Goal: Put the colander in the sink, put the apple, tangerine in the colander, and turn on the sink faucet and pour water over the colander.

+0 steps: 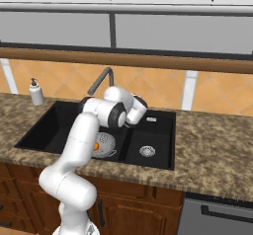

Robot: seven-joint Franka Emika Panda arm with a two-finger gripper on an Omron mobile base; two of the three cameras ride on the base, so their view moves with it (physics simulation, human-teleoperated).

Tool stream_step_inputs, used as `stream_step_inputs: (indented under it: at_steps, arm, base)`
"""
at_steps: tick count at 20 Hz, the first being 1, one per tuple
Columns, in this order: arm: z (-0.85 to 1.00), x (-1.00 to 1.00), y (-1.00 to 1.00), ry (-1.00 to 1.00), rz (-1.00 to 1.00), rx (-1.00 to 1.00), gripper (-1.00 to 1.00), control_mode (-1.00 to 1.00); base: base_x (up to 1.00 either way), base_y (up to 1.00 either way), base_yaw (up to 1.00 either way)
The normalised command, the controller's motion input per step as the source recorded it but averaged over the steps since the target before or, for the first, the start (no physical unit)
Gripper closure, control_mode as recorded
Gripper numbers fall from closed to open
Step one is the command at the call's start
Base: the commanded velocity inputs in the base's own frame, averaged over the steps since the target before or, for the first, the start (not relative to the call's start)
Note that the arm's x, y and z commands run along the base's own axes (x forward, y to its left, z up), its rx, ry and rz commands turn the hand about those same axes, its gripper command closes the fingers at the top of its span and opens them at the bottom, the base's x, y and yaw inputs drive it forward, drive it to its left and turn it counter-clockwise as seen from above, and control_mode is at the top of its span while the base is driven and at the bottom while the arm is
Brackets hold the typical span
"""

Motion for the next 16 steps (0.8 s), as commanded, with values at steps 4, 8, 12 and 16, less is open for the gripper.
stream_step_inputs:
  at_steps: [4,8,12,16]
  arm:
    - [0.0,0.25,-0.01,0.0,0.0,0.0,-1.0,-1.0]
    - [-0.03,0.16,-0.13,-0.01,0.01,0.01,-1.0,-1.0]
    - [-0.1,0.05,-0.32,-0.03,0.04,0.01,-1.0,-1.0]
    - [-0.08,0.0,-0.54,-0.07,0.03,0.01,-1.0,-1.0]
  base:
    - [0.0,0.0,0.0]
    - [0.0,0.0,0.0]
    - [0.0,0.0,0.0]
    - [0.0,0.0,0.0]
